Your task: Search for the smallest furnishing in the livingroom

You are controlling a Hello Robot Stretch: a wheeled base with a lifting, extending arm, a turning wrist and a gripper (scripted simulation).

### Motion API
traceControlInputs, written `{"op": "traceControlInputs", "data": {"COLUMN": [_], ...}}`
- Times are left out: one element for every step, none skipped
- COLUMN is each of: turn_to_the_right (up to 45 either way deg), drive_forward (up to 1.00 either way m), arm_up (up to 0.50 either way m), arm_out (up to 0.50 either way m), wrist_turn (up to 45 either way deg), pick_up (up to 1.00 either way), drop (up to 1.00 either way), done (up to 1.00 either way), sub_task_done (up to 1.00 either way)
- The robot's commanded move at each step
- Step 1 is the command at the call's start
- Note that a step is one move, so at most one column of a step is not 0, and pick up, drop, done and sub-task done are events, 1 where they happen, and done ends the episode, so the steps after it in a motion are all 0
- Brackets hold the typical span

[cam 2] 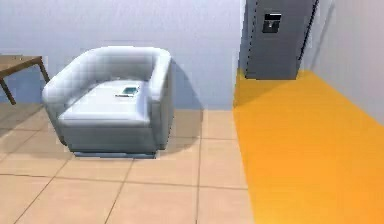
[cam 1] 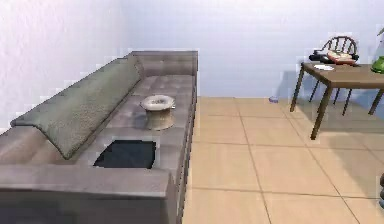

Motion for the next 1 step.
{"op": "traceControlInputs", "data": {"turn_to_the_right": [45.0], "drive_forward": [0.00], "arm_up": [0.00], "arm_out": [0.00], "wrist_turn": [0.0], "pick_up": [0.00], "drop": [0.00], "done": [0.00], "sub_task_done": [0.00]}}
